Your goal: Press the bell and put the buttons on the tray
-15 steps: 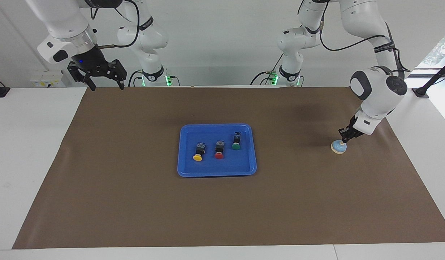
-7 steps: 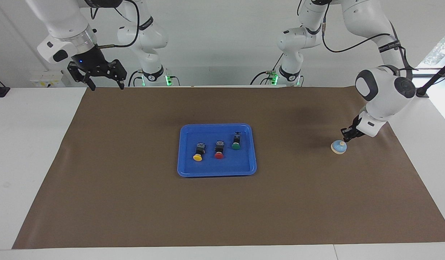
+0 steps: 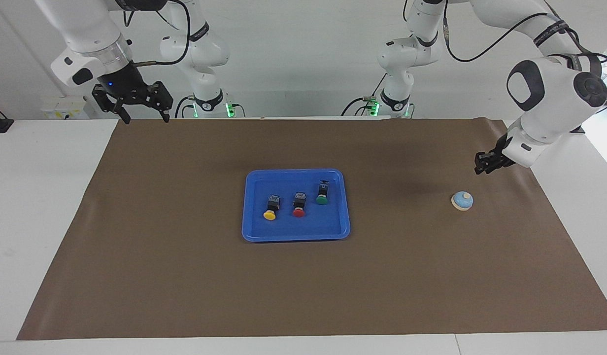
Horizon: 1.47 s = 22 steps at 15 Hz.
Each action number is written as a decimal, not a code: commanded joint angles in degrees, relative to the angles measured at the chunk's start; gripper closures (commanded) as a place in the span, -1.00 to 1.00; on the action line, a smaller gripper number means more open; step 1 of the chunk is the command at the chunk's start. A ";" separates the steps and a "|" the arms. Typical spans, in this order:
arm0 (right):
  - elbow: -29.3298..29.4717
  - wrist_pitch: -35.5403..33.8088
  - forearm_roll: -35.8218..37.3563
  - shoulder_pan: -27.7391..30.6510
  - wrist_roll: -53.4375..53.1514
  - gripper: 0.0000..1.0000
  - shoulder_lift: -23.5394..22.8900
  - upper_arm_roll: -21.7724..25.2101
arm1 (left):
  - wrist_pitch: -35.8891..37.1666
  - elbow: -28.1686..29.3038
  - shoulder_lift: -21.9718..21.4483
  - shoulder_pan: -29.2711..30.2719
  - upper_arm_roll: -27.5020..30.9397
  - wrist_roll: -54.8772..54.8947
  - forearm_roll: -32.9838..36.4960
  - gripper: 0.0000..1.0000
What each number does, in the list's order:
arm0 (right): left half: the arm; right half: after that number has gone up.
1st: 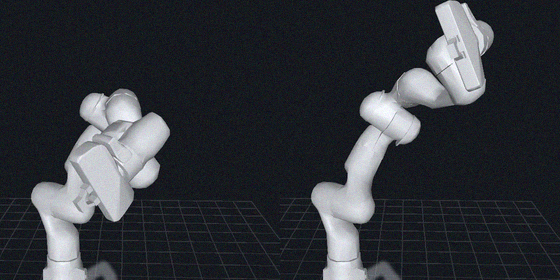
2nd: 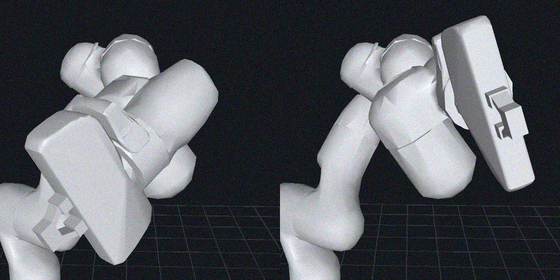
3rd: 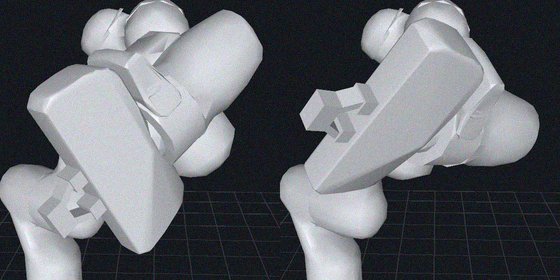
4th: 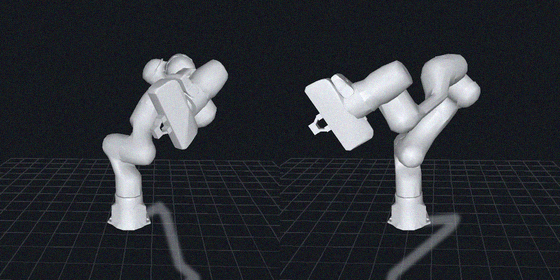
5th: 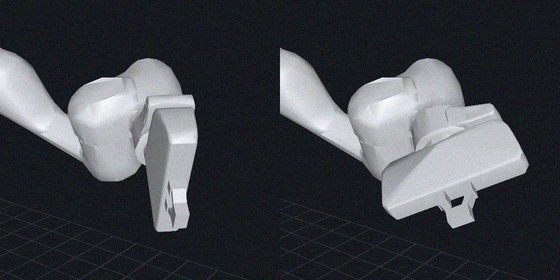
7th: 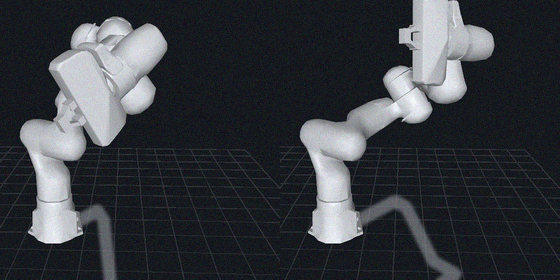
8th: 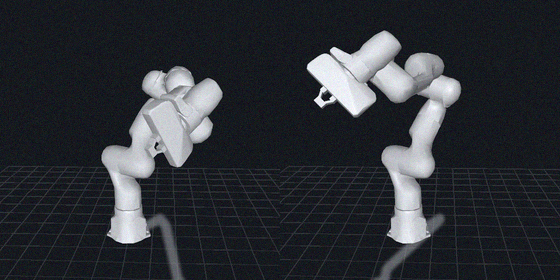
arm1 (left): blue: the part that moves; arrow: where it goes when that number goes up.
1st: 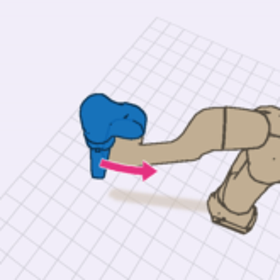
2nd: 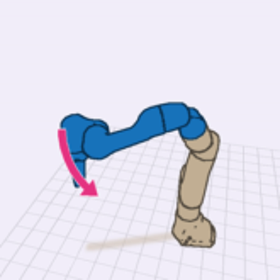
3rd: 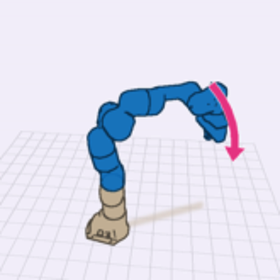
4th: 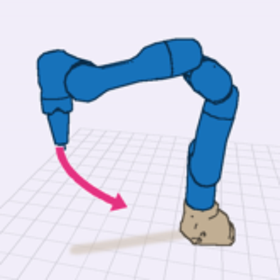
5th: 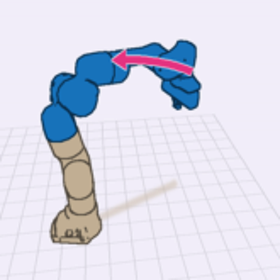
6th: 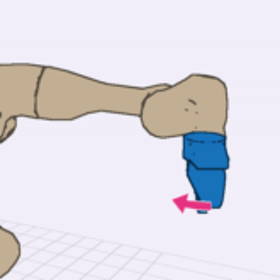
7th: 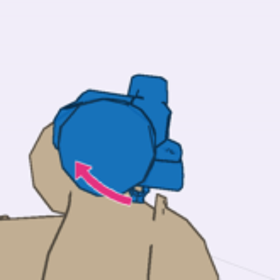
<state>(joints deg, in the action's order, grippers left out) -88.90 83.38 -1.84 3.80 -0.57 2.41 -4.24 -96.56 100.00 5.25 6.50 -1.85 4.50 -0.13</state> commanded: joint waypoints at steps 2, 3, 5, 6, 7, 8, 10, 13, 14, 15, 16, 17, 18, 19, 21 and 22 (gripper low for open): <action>-0.57 -0.49 -0.97 0.50 -0.40 -1.00 0.58 -0.24 | 6.89 -3.39 -1.91 -0.70 0.10 -0.90 0.48 -1.00; -0.57 -0.49 -0.97 0.50 -0.40 -1.00 0.58 -0.24 | 7.87 -4.72 -1.38 -0.96 0.10 -0.99 0.48 -1.00; -0.57 -0.49 -0.97 0.50 -0.40 -1.00 0.58 -0.24 | 8.32 -5.08 -1.11 -2.11 0.36 -0.99 0.66 -1.00; -0.57 -0.49 -0.97 0.50 -0.40 -1.00 0.58 -0.24 | 8.41 -5.17 -1.11 -1.85 0.45 -0.99 0.57 -1.00; -0.57 -0.49 -0.97 0.50 -0.40 -1.00 0.58 -0.24 | 9.28 -5.60 -1.03 -1.58 0.27 -0.99 0.40 -1.00; -0.57 -0.49 -0.97 0.50 -0.40 -1.00 0.58 -0.24 | 9.98 -6.22 -1.11 -1.58 0.27 -0.99 0.40 -1.00; -0.57 -0.49 -0.97 0.50 -0.40 -1.00 0.58 -0.24 | 9.91 -5.18 -1.99 -1.32 0.18 -0.90 0.40 -1.00; -0.57 -0.49 -0.97 0.50 -0.40 -1.00 0.58 -0.24 | 8.58 -4.99 -3.49 -1.76 0.10 -1.08 -0.13 -1.00; -0.57 -0.49 -0.97 0.50 -0.40 -1.00 0.58 -0.24 | 9.11 -5.43 -3.57 -2.10 0.18 -1.34 -0.74 -1.00; -0.57 -0.49 -0.97 0.50 -0.40 -1.00 0.58 -0.24 | 8.85 -5.17 -4.18 -2.54 0.18 -1.43 -0.66 -1.00; -0.57 -0.49 -0.97 0.50 -0.40 -1.00 0.58 -0.24 | 8.06 -2.82 -6.37 -3.42 0.18 -1.43 -0.75 -1.00; -0.57 -0.49 -0.97 0.50 -0.40 -1.00 0.58 -0.24 | 6.40 1.38 -8.65 -3.77 0.27 -1.43 -0.22 -1.00; -0.57 -0.49 -0.97 0.50 -0.40 -1.00 0.58 -0.24 | 5.69 2.38 -9.28 -4.13 0.27 -1.43 -0.31 -1.00; -0.57 -0.49 -0.97 0.50 -0.40 -1.00 0.58 -0.24 | 5.68 2.13 -8.94 -4.30 0.27 -1.34 -0.48 -1.00; -0.57 -0.49 -0.97 0.50 -0.40 -1.00 0.58 -0.24 | 5.68 1.78 -8.50 -4.31 0.27 -1.43 -0.48 -1.00; -0.57 -0.49 -0.97 0.50 -0.40 -1.00 0.58 -0.24 | 6.03 0.64 -7.80 -4.31 0.27 -1.43 -0.48 -1.00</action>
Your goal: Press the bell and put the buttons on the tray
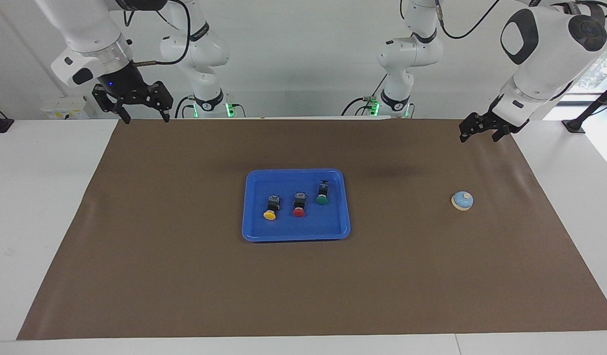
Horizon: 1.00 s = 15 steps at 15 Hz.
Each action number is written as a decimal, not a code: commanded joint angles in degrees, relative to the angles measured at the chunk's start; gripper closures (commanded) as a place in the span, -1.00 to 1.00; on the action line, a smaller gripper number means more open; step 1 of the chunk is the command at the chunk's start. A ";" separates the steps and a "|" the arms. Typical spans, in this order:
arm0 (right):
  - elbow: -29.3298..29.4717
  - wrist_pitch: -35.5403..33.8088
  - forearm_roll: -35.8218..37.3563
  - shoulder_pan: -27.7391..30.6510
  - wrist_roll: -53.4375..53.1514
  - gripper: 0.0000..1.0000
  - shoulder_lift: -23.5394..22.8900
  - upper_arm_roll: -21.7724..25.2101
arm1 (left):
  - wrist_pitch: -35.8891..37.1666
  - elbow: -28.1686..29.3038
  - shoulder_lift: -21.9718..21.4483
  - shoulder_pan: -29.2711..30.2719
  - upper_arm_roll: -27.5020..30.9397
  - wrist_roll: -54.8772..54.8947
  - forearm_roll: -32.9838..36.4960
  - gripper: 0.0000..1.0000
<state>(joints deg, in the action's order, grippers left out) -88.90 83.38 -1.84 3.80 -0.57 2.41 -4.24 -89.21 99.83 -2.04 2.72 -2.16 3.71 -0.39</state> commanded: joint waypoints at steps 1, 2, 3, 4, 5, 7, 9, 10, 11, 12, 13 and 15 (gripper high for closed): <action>-0.57 -0.49 -0.97 0.50 -0.40 -1.00 0.58 -0.24 | -0.10 -0.50 0.45 -0.61 0.58 -0.55 -0.22 -1.00; -0.57 -0.49 -0.97 0.50 -0.40 -1.00 0.58 -0.24 | 1.74 -2.95 1.76 -0.61 0.58 -0.64 0.04 -1.00; -0.57 -0.49 -0.97 0.50 -0.40 -1.00 0.58 -0.24 | 2.46 -3.67 1.95 -0.61 0.50 -0.64 0.13 -1.00; -0.57 -0.49 -0.97 0.50 -0.40 -1.00 0.58 -0.24 | 2.64 -3.68 1.95 -0.70 0.49 -0.64 0.21 -1.00; -0.57 -0.49 -0.97 0.50 -0.40 -1.00 0.58 -0.24 | 2.47 -3.33 1.86 -0.70 0.49 -0.64 0.04 -1.00; -0.57 -0.49 -0.97 0.50 -0.40 -1.00 0.58 -0.24 | 3.60 -4.29 2.04 -1.05 0.41 -0.72 0.30 -1.00; -0.57 -0.49 -0.97 0.50 -0.40 -1.00 0.58 -0.24 | 3.26 -3.95 2.04 -1.14 0.32 -0.99 0.30 -1.00; -0.57 -0.49 -0.97 0.50 -0.40 -1.00 0.58 -0.24 | 3.00 -3.68 1.95 -1.14 0.32 -0.99 0.30 -1.00; -0.57 -0.49 -0.97 0.50 -0.40 -1.00 0.58 -0.24 | 2.99 -3.76 1.86 -1.23 0.23 -0.99 0.30 -1.00; -0.57 -0.49 -0.97 0.50 -0.40 -1.00 0.58 -0.24 | 2.47 -4.37 1.95 -1.14 -0.03 -1.25 0.30 -1.00; -0.57 -0.49 -0.97 0.50 -0.40 -1.00 0.58 -0.24 | 1.94 -4.55 2.04 -1.05 -0.21 -1.95 0.30 -1.00; -0.57 -0.49 -0.97 0.50 -0.40 -1.00 0.58 -0.24 | 1.76 -4.56 2.04 -1.05 -0.21 -2.22 0.39 -1.00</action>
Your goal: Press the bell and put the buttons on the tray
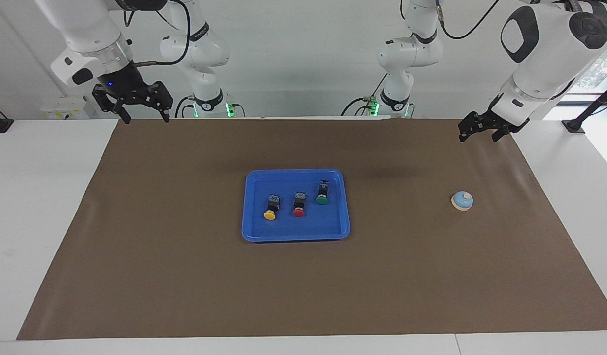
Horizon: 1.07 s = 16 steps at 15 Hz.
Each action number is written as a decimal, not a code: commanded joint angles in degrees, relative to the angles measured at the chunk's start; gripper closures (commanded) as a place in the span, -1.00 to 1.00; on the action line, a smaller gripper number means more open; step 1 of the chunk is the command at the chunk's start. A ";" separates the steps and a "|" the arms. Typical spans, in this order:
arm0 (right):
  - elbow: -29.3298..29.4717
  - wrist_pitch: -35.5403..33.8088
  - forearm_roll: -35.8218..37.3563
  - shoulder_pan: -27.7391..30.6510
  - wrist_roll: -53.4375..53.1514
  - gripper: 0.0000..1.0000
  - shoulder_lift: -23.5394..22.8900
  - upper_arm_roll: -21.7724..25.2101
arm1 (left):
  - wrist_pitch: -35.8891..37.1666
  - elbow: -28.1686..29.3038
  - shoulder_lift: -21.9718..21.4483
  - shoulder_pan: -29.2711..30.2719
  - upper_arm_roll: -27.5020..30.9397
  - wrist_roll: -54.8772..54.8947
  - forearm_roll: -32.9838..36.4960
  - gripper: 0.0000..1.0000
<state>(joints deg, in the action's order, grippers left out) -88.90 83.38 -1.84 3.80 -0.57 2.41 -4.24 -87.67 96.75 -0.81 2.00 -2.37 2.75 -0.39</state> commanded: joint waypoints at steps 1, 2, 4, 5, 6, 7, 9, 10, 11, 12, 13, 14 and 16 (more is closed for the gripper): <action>-0.57 -0.49 -0.97 0.50 -0.40 -1.00 0.58 -0.24 | 0.22 -1.39 0.73 -0.33 -0.09 -1.34 0.30 -1.00; -0.57 -0.49 -0.97 0.50 -0.40 -1.00 0.58 -0.24 | -0.13 -1.39 0.73 -0.33 -0.18 -1.43 0.30 -1.00; -0.57 -0.49 -0.97 0.50 -0.40 -1.00 0.58 -0.24 | -1.09 -1.39 0.55 -0.33 -0.18 -1.52 0.30 -1.00; -0.57 -0.49 -0.97 0.50 -0.40 -1.00 0.58 -0.24 | -1.36 -1.30 0.55 -0.33 -0.18 -1.52 0.21 -1.00; -0.57 -0.49 -0.97 0.50 -0.40 -1.00 0.58 -0.24 | -1.79 -1.21 0.46 -0.33 -0.18 -1.52 0.21 -1.00; -0.57 -0.49 -0.97 0.50 -0.40 -1.00 0.58 -0.24 | -1.89 -1.21 0.46 -0.33 -0.18 -1.52 0.21 -1.00; -0.57 -0.49 -0.97 0.50 -0.40 -1.00 0.58 -0.24 | -1.71 -1.56 0.03 -0.24 -0.18 -1.52 0.21 -1.00; -0.57 -0.49 -0.97 0.50 -0.40 -1.00 0.58 -0.24 | -1.45 -1.65 0.02 -0.24 -0.27 -1.52 0.13 -1.00; -0.57 -0.49 -0.97 0.50 -0.40 -1.00 0.58 -0.24 | -1.10 -1.65 0.02 -0.33 -0.53 -1.61 0.12 -1.00; -0.57 -0.49 -0.97 0.50 -0.40 -1.00 0.58 -0.24 | -1.01 -1.65 -0.24 -0.24 -1.14 -1.61 0.04 -1.00; -0.57 -0.49 -0.97 0.50 -0.40 -1.00 0.58 -0.24 | -1.01 -1.74 -0.59 -0.24 -1.23 -1.61 0.04 -1.00; -0.57 -0.49 -0.97 0.50 -0.40 -1.00 0.58 -0.24 | -1.01 -1.65 -0.85 -0.24 -1.32 -1.61 0.04 -1.00; -0.57 -0.49 -0.97 0.50 -0.40 -1.00 0.58 -0.24 | -1.62 -1.57 -0.86 0.11 -1.32 -1.61 -0.22 -1.00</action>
